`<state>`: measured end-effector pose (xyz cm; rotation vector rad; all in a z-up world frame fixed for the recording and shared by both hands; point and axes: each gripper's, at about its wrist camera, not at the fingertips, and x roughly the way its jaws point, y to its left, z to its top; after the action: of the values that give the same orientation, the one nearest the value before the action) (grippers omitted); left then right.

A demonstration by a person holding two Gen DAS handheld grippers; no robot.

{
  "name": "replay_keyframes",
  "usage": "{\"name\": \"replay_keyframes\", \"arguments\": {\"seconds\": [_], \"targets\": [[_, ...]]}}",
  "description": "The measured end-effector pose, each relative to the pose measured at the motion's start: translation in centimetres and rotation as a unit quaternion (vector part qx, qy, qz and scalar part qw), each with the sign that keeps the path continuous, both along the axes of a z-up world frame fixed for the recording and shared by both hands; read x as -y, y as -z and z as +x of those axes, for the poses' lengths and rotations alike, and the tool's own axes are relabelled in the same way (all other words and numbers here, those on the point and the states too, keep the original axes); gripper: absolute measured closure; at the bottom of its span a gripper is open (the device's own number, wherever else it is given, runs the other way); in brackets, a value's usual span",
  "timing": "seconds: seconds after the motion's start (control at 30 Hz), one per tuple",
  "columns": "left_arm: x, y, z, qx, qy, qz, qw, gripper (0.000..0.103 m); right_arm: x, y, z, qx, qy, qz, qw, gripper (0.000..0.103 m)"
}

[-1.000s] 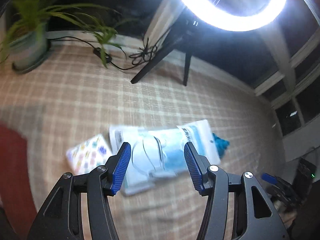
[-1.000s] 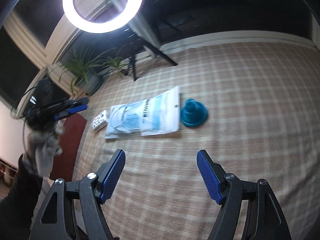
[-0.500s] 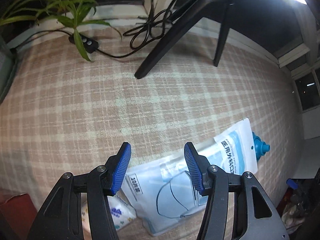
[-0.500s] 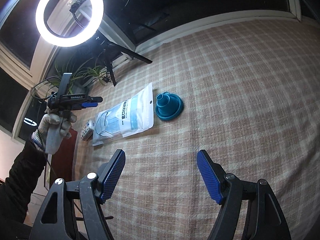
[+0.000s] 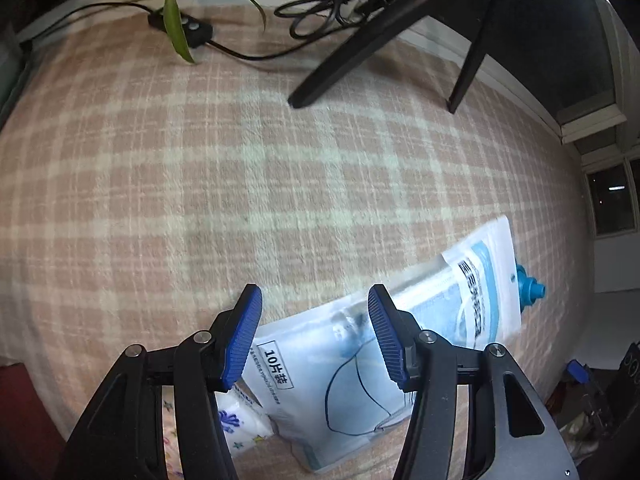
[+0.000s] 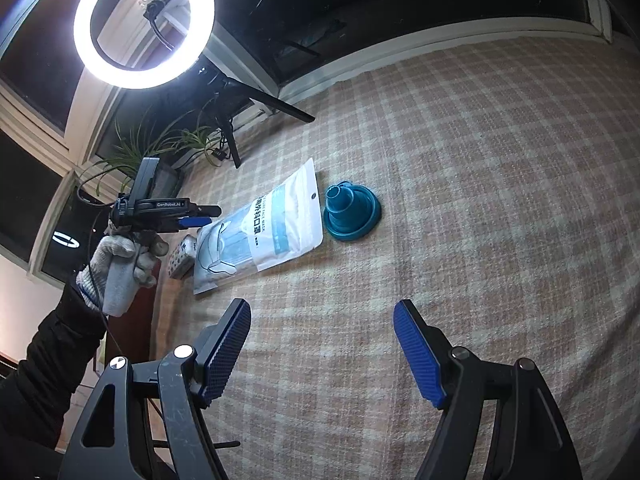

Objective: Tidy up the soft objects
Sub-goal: 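Withdraw both grippers from the box toward the mask packet, then lower both grippers onto the mask packet and close on it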

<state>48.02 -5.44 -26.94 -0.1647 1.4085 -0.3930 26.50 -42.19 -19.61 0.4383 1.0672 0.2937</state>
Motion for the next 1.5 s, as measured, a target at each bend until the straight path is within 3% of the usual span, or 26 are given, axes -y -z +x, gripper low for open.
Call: {"name": "replay_keyframes", "arguments": {"seconds": [0.5,1.0,1.13,1.27,1.5], "targets": [[1.8,-0.1,-6.8,-0.014,0.056,-0.014,0.9982,0.049,-2.0,0.8,0.6,-0.009,-0.028,-0.006,1.0,0.033],[5.3,0.0,-16.9,-0.017,0.061,-0.088,0.9941,0.049,-4.4,3.3,1.5,-0.035,-0.057,0.002,0.998,0.033],[7.0,-0.3,-19.4,-0.003,0.065,-0.092,0.9936,0.049,-4.9,4.0,1.7,-0.044,-0.06,0.001,0.997,0.033],[9.2,-0.6,-21.4,0.026,0.081,-0.071,0.9938,0.049,-5.1,4.8,1.8,-0.054,-0.062,0.004,0.997,0.033],[10.3,-0.8,-21.6,0.052,0.076,-0.066,0.9936,0.049,-5.5,6.4,1.8,-0.075,-0.07,0.01,0.995,0.033]]}}
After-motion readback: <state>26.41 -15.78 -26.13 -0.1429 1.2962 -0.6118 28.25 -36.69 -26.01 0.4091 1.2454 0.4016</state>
